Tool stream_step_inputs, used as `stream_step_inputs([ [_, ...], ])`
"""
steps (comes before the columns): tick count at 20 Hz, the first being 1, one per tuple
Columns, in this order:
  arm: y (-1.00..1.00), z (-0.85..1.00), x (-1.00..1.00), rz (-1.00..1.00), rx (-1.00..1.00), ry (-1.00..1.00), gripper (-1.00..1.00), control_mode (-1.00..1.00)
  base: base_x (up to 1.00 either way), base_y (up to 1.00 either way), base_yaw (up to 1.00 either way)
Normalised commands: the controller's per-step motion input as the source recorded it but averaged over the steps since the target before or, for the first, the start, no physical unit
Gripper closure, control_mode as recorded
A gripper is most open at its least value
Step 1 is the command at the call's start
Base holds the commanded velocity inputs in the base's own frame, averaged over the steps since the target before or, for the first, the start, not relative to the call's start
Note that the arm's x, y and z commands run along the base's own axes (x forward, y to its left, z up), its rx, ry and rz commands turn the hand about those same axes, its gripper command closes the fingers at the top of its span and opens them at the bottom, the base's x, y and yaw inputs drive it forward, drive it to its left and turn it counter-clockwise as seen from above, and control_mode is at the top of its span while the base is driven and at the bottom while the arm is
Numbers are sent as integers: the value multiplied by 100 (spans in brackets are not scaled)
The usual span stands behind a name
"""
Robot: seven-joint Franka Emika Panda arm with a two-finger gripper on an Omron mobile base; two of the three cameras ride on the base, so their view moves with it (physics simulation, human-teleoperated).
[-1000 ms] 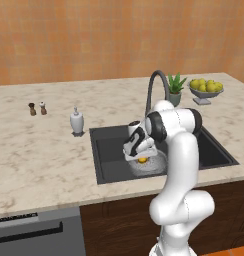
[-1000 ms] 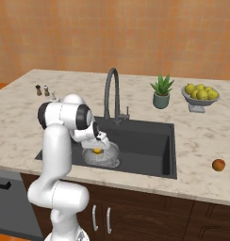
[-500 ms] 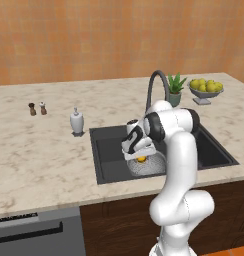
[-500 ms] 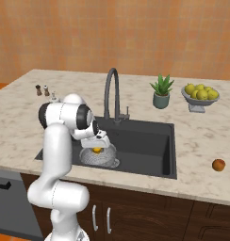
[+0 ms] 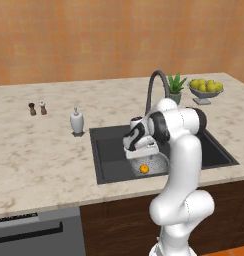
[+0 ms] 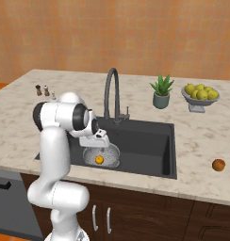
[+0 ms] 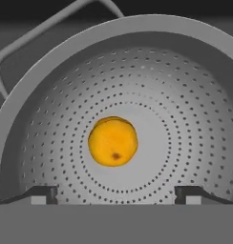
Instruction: Put the colander in the sink, put the peach, tangerine in the colander, and turn on the sink faucet and pour water over the colander.
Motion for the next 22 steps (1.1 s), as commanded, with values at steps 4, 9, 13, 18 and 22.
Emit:
stream_step_inputs([
  [4, 1, 73, -51, 0, 8, 0, -100, -100, 0, 0, 0],
  [9, 0, 65, -62, 0, 1, 0, -100, -100, 0, 0, 0],
  [13, 0, 63, -61, 0, 0, 0, -100, -100, 0, 0, 0],
  [18, -11, 55, -64, 0, 0, 0, -100, -100, 0, 0, 0],
  [22, -20, 53, -63, 0, 0, -1, -100, -100, 0, 0, 0],
])
